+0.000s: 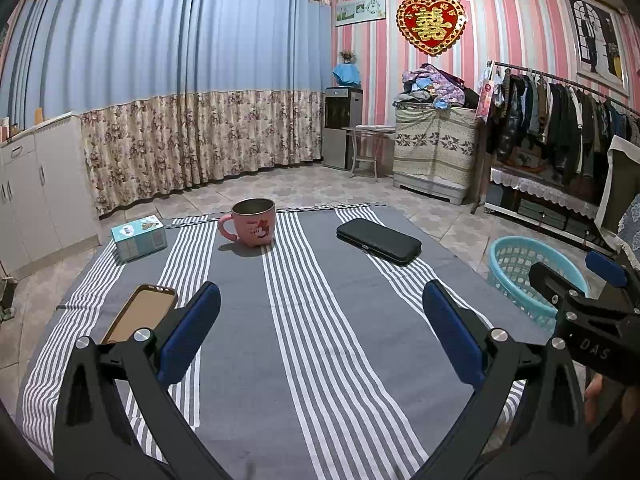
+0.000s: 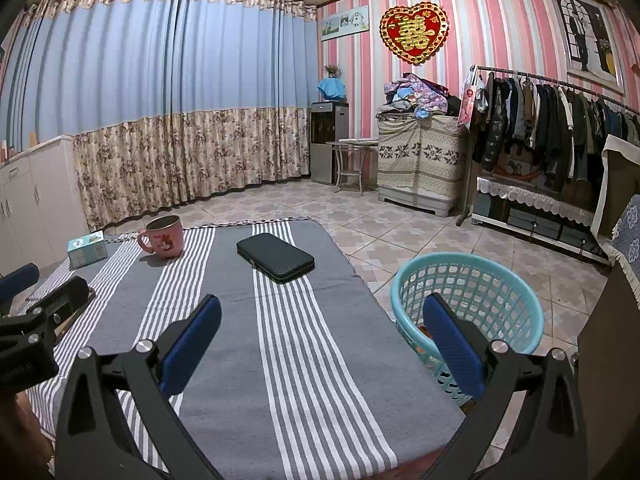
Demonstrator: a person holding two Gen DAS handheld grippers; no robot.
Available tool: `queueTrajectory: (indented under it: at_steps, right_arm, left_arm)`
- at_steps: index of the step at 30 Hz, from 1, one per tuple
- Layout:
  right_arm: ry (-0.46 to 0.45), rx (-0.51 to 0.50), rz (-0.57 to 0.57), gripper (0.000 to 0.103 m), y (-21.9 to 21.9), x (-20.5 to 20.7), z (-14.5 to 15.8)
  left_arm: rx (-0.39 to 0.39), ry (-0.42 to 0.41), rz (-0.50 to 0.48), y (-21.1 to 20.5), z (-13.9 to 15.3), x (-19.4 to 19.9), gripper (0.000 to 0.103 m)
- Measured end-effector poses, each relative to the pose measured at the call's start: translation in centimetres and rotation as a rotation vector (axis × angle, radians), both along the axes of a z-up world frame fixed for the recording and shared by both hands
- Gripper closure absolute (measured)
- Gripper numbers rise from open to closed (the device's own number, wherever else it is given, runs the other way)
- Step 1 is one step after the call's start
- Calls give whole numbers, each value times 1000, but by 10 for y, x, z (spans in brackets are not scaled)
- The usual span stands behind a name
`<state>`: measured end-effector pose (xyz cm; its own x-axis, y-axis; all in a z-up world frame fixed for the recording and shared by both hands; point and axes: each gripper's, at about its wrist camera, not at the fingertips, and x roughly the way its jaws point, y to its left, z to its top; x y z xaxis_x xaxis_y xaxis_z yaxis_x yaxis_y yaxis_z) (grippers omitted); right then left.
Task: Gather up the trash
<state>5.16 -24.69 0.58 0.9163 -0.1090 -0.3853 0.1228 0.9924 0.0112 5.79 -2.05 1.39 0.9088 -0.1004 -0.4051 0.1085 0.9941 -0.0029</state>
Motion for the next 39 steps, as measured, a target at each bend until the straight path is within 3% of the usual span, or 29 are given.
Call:
queueTrajectory:
  at_steps: [39]
  right_arm:
    - [-2, 1, -1, 4, 0, 0, 0]
  left_arm:
    - [3, -8, 5, 2, 2, 2, 5]
